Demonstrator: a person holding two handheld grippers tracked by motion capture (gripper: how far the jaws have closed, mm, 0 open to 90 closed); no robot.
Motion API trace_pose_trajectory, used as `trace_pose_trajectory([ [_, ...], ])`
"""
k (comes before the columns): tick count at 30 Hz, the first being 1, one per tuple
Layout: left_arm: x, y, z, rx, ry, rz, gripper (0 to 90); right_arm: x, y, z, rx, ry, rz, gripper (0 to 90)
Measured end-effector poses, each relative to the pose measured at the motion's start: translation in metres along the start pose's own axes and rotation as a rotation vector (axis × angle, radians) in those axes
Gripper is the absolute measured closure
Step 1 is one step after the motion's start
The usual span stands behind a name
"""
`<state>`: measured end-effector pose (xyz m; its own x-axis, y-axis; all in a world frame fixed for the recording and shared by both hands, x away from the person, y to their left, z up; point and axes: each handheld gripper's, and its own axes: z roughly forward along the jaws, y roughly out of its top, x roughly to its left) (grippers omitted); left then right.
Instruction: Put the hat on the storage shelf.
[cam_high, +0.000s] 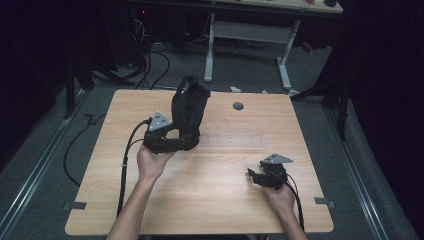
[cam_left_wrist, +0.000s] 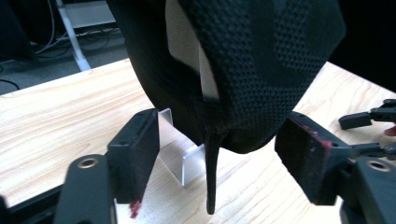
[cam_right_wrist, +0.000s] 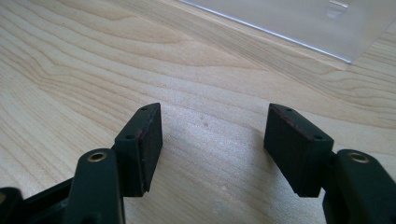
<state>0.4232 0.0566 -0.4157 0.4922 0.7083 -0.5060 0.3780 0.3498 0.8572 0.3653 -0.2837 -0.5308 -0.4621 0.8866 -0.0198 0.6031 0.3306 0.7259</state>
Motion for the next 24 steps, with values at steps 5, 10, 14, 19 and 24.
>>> trace_pose_trajectory([
  [5,-0.002,0.003,-0.005,-0.005,-0.015,-0.009,27.5,0.0,0.0,0.0,0.0,0.0,0.0,37.4],
  [10,-0.001,0.004,-0.012,-0.009,-0.024,-0.031,26.9,0.0,0.0,0.0,0.0,0.001,0.0,37.4],
  [14,0.001,0.003,-0.019,-0.009,-0.021,-0.042,26.9,0.0,0.0,0.0,0.001,0.0,0.003,37.4],
  [19,0.003,0.002,-0.027,-0.012,-0.021,-0.044,26.9,0.0,0.0,0.0,0.0,0.0,0.001,37.4],
  [24,0.007,-0.002,-0.035,-0.023,-0.011,-0.061,26.8,0.0,0.0,0.0,0.0,0.0,0.001,37.5],
])
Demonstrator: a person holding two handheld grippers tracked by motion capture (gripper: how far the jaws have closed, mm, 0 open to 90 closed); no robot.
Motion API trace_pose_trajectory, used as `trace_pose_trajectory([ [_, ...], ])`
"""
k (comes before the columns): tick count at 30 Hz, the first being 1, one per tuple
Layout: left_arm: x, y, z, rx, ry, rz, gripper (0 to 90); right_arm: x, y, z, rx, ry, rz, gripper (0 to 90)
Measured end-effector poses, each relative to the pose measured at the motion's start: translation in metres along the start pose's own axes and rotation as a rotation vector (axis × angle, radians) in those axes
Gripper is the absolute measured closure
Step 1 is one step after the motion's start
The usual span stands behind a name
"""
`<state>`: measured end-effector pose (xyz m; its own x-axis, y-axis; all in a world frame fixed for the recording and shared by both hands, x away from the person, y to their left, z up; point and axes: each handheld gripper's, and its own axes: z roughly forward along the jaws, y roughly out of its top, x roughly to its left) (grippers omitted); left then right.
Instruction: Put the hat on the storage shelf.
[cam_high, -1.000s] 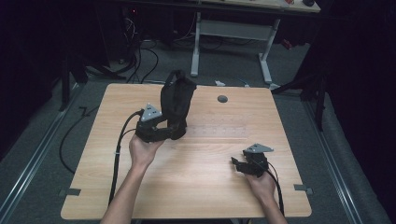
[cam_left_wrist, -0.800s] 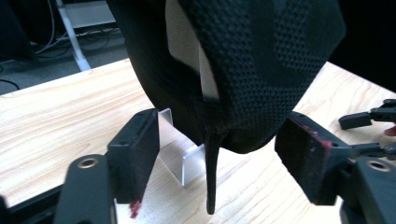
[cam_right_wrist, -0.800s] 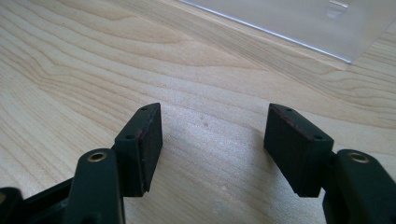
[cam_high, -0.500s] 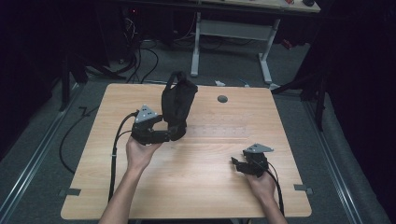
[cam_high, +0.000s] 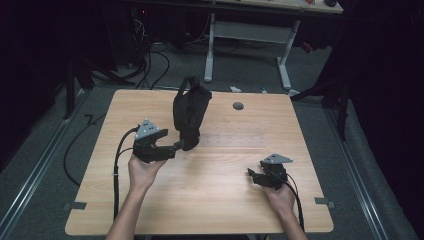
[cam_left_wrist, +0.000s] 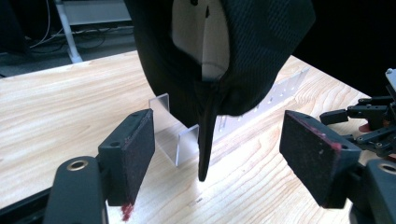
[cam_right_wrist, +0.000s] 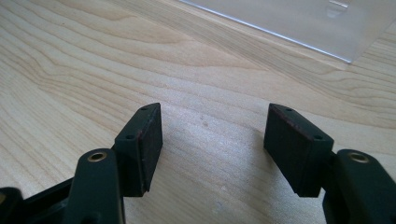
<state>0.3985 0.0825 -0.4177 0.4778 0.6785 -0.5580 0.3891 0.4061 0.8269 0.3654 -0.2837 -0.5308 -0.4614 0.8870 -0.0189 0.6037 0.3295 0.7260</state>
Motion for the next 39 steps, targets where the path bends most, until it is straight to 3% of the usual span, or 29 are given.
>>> trace_pose_trajectory([
  [5,0.004,-0.003,-0.006,-0.007,0.006,-0.014,27.4,0.0,0.0,0.0,0.0,0.0,-0.001,37.5],
  [9,0.007,-0.01,-0.008,-0.008,0.043,0.004,30.5,0.0,0.0,0.0,0.0,0.0,-0.001,37.5],
  [31,0.028,-0.042,-0.021,0.014,0.086,-0.069,33.5,0.0,0.0,0.0,-0.001,0.0,-0.003,37.5],
  [39,0.037,-0.057,-0.023,0.028,0.147,-0.022,32.7,0.0,0.0,0.0,0.0,0.0,-0.001,37.5],
])
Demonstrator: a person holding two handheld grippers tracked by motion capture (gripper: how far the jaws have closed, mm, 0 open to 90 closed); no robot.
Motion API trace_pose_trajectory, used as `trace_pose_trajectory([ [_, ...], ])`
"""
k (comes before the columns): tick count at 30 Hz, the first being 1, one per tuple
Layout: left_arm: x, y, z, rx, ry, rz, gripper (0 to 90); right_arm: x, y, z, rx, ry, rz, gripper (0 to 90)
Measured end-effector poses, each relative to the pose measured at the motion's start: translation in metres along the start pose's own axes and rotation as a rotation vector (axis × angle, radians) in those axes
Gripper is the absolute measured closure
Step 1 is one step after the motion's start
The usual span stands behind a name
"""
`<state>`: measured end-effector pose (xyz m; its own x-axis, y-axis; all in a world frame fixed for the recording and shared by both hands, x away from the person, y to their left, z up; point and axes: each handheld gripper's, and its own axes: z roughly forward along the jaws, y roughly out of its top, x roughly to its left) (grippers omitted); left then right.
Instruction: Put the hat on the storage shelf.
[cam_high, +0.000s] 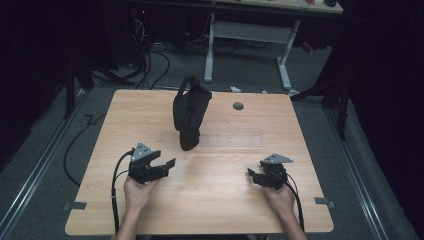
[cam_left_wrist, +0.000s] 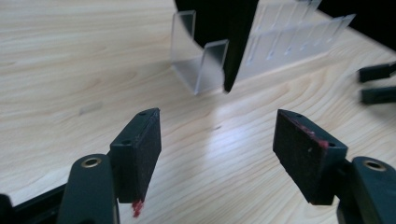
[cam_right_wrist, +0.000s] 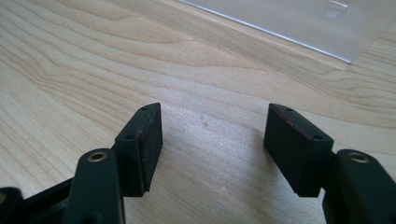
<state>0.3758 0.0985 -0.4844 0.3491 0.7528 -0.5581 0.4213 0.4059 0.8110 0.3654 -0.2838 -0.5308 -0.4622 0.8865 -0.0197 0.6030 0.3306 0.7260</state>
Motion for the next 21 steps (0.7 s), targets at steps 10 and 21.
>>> trace_pose_trajectory([
  [10,0.029,-0.038,0.012,0.069,0.145,0.095,33.1,0.0,0.0,0.0,0.0,0.0,0.001,37.5],
  [21,0.036,-0.048,0.016,0.084,0.2,0.13,29.4,0.0,0.0,0.0,0.0,-0.001,0.0,37.4],
])
